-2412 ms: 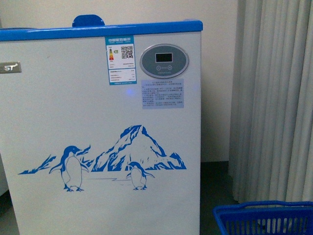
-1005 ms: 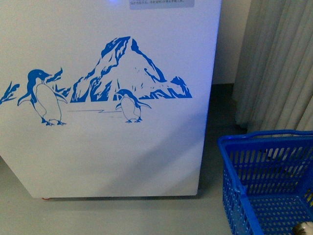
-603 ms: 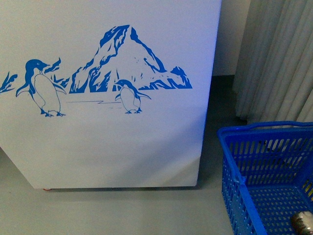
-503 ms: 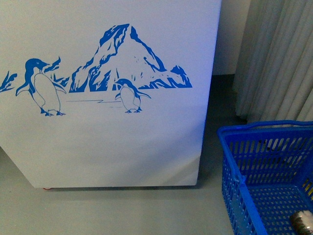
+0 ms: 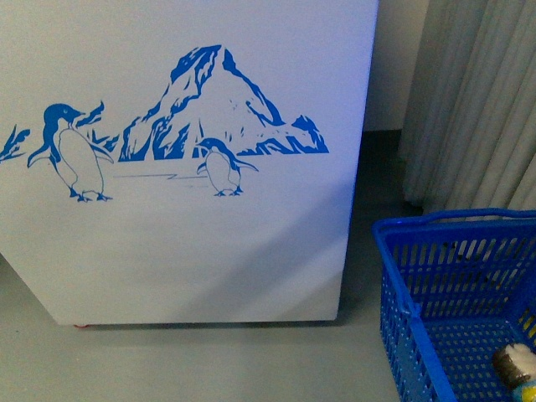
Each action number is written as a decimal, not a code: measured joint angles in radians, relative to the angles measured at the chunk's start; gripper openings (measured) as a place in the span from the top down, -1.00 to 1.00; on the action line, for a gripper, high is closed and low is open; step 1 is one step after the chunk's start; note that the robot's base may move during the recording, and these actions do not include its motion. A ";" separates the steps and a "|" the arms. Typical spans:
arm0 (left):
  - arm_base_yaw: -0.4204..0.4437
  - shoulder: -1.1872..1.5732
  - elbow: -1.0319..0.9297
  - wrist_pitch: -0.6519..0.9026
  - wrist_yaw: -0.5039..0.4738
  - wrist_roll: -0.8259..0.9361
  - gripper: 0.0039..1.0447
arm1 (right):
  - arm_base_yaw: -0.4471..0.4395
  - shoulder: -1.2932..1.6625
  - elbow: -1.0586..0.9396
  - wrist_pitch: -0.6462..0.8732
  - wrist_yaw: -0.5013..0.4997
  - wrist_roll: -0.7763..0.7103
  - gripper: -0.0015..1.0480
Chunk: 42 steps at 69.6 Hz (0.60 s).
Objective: Put drink in fridge
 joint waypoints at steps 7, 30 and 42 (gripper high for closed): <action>0.000 0.000 0.000 0.000 0.000 0.000 -0.85 | 0.028 -0.156 -0.071 0.002 -0.027 0.022 0.17; 0.000 0.000 0.000 0.000 0.000 0.000 -0.85 | 0.183 -1.048 -0.328 -0.301 -0.102 0.117 0.18; 0.000 0.000 0.000 0.000 0.000 0.000 -0.85 | 0.277 -1.548 -0.254 -0.520 -0.048 0.181 0.18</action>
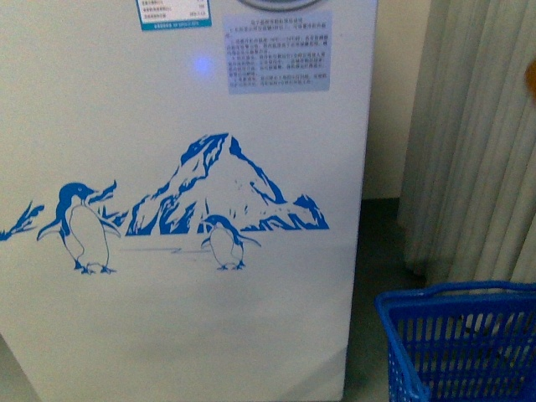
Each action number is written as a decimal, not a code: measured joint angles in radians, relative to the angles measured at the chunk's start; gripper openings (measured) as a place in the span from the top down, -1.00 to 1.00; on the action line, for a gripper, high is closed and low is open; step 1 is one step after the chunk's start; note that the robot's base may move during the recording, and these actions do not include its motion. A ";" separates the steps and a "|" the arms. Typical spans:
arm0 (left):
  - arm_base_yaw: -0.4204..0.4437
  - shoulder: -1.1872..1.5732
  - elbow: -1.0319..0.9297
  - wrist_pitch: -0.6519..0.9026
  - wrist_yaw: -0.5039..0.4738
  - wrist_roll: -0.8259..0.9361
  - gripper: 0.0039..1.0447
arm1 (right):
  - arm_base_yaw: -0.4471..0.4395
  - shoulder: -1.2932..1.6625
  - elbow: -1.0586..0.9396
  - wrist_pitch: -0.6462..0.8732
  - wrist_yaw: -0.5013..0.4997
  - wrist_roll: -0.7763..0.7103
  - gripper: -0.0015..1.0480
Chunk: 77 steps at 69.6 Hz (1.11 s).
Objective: Put drink in fridge
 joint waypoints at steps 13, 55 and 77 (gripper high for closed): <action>0.000 0.000 0.000 0.000 0.000 0.000 -0.85 | 0.134 -0.378 0.111 -0.187 0.087 0.048 0.18; 0.000 0.000 0.000 0.000 0.000 0.000 -0.85 | 0.504 -0.663 0.046 -0.245 0.689 0.043 0.19; 0.000 0.000 0.000 0.000 0.001 0.000 -0.85 | 0.510 -0.655 0.030 -0.248 0.679 0.043 0.19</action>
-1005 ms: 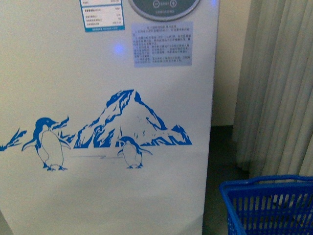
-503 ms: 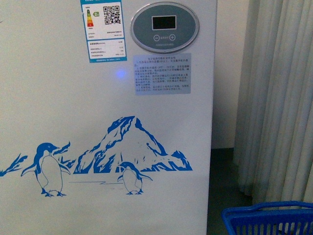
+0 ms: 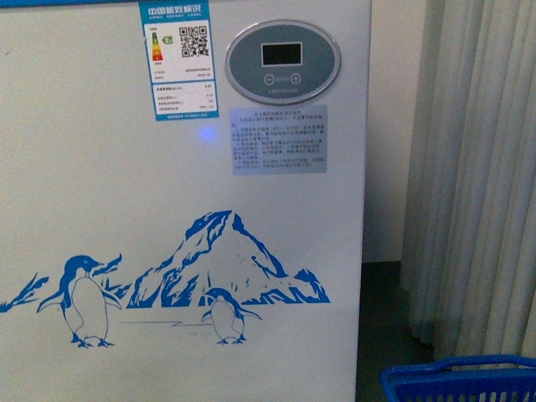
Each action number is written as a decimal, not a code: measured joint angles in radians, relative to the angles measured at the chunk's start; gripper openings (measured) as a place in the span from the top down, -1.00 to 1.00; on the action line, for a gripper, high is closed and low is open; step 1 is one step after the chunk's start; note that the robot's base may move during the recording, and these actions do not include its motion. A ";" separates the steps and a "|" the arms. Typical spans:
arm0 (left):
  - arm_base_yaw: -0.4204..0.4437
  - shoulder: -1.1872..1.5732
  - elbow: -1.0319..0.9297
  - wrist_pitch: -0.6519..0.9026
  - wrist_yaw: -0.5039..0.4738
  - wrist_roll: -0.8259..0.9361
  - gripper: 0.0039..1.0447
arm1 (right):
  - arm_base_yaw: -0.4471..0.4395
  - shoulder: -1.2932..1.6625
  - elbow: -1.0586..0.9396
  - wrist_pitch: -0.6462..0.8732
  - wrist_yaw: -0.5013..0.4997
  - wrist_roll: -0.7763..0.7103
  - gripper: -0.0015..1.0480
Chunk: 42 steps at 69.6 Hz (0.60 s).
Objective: Put drink in fridge
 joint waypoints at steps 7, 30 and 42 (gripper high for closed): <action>0.000 0.000 0.000 0.000 -0.001 0.000 -0.85 | 0.000 -0.001 0.000 0.000 0.006 0.000 0.19; 0.000 0.000 0.000 0.000 -0.001 0.000 -0.85 | 0.000 -0.002 0.000 0.000 0.005 0.000 0.19; 0.000 0.000 0.000 0.000 -0.001 0.000 -0.85 | 0.000 -0.002 0.000 0.000 0.004 0.000 0.19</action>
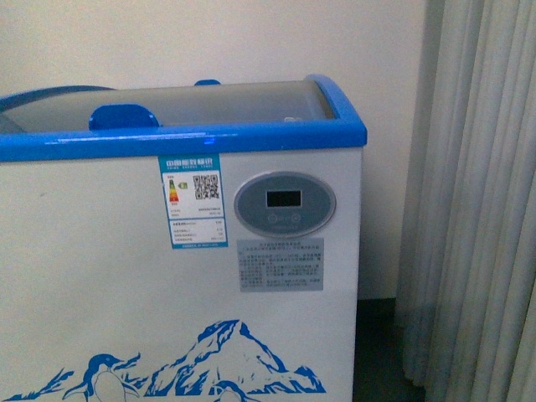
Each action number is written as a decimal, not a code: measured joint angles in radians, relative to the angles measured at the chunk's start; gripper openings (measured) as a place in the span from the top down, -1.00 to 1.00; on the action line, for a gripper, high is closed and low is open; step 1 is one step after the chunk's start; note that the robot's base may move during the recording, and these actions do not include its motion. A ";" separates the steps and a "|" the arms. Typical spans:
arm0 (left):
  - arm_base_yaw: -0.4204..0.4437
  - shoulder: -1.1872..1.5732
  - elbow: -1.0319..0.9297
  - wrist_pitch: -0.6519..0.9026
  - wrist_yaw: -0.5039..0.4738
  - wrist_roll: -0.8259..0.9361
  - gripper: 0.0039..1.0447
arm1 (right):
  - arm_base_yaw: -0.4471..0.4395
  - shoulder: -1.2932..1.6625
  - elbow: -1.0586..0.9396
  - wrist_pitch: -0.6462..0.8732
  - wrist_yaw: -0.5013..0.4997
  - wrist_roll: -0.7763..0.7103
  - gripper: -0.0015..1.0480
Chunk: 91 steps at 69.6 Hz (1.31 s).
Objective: Put drink in fridge
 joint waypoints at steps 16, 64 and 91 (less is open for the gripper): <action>0.000 0.000 0.000 0.000 0.000 0.000 -0.85 | 0.000 0.000 0.000 0.000 0.000 0.000 0.19; -0.060 0.743 0.182 0.342 0.008 -0.119 -0.85 | 0.000 0.000 0.002 0.000 0.000 0.000 0.19; -0.108 1.558 0.795 0.587 0.377 0.821 -0.85 | 0.000 0.000 0.002 0.000 0.000 0.000 0.19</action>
